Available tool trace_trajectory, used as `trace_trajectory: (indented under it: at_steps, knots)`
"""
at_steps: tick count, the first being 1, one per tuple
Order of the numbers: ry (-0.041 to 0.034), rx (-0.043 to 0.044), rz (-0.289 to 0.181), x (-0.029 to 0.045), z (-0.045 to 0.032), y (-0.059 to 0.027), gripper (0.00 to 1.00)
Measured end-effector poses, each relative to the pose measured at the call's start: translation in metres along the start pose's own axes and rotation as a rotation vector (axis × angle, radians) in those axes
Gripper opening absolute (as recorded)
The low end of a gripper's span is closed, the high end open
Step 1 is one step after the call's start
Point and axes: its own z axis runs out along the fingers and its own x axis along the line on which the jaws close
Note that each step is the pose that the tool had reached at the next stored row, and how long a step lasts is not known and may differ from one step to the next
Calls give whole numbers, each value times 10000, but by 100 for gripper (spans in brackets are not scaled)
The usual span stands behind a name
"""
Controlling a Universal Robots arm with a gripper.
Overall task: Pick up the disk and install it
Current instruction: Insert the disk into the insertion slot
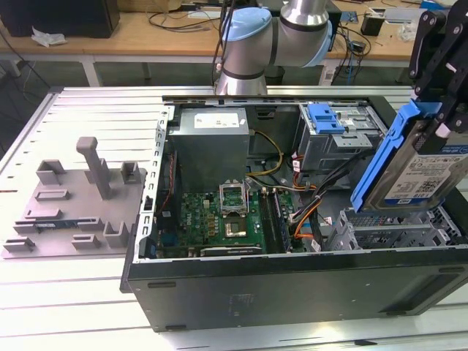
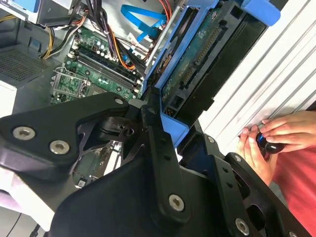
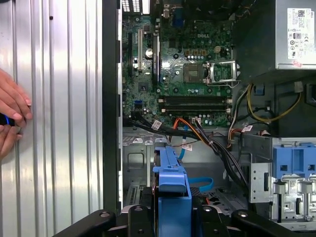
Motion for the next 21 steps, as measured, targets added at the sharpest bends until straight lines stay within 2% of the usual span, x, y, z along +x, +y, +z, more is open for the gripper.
trace_trajectory:
  at_steps: [21]
  knots:
    - [40, -6, -233, -26, 84, 0, 36]
